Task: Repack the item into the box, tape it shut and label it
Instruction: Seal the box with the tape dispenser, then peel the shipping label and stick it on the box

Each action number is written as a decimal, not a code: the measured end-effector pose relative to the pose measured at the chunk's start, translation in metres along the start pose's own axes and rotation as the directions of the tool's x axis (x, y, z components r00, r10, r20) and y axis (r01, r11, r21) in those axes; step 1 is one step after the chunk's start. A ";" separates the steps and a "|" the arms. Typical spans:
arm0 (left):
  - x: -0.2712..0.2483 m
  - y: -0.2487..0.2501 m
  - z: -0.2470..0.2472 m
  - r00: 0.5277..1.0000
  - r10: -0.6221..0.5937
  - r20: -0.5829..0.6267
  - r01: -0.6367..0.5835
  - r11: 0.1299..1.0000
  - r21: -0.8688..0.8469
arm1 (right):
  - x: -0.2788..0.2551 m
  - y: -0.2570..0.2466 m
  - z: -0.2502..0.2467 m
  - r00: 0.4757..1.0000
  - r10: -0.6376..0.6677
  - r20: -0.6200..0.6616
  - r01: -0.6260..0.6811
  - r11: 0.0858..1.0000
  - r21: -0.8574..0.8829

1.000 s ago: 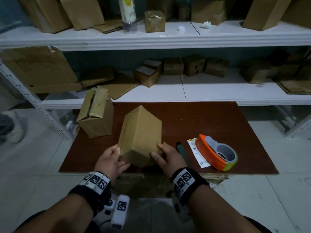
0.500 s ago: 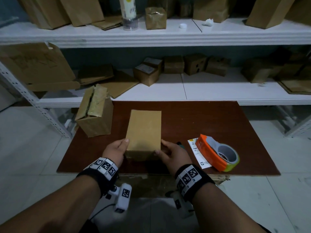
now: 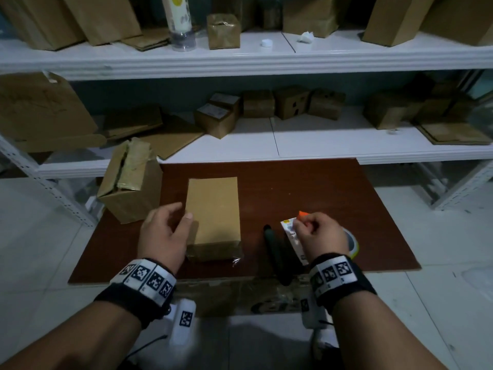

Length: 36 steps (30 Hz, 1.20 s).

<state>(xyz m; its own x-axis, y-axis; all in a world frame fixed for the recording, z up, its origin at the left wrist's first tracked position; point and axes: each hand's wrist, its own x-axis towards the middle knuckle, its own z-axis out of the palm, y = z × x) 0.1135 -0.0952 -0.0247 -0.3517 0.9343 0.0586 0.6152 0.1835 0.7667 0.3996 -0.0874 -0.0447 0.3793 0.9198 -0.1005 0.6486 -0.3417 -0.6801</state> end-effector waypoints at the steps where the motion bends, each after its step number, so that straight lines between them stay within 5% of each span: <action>1: -0.007 0.011 0.000 0.995 0.096 -0.010 -0.095 0.995 0.008 | 0.003 0.007 -0.008 0.998 0.050 -0.028 -0.051 0.998 -0.023; 4: -0.028 0.039 0.014 0.945 0.298 0.134 -0.302 0.953 0.010 | 0.007 0.029 -0.025 0.989 0.146 -0.035 -0.150 0.974 -0.169; 8: -0.045 0.064 0.056 0.800 0.505 0.324 -0.555 0.828 0.080 | 0.002 0.047 -0.038 0.971 0.233 0.061 -0.198 0.918 -0.345; 13: -0.063 0.068 0.125 0.586 0.399 0.705 -0.726 0.645 0.238 | 0.003 0.066 -0.042 0.958 0.242 0.153 -0.172 0.913 -0.370; 19: -0.076 0.057 0.175 0.395 0.218 0.892 -0.861 0.427 0.277 | 0.014 0.079 -0.041 0.976 0.205 0.071 -0.178 0.944 -0.278; 21: -0.075 0.053 0.181 0.394 0.242 0.887 -0.887 0.353 0.297 | 0.018 0.085 -0.044 0.979 0.204 0.016 -0.195 0.953 -0.232; 25: -0.069 0.054 0.185 0.475 0.356 0.805 -0.872 0.311 0.378 | 0.024 0.096 -0.053 0.964 0.258 -0.066 -0.266 0.949 -0.169; 28: -0.063 0.053 0.187 0.509 0.334 0.793 -0.856 0.295 0.425 | 0.025 0.101 -0.056 0.956 0.281 -0.083 -0.292 0.936 -0.194; 36: -0.061 0.075 0.186 0.495 0.257 0.830 -0.856 0.308 0.415 | 0.020 0.094 -0.055 0.973 0.217 -0.079 -0.225 0.967 -0.118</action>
<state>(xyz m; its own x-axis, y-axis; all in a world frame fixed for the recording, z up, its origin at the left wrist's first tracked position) 0.3121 -0.0817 -0.0898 0.5696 0.7633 -0.3049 0.7834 -0.6164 -0.0795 0.5047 -0.1118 -0.0710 0.5618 0.8057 -0.1874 0.6202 -0.5602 -0.5492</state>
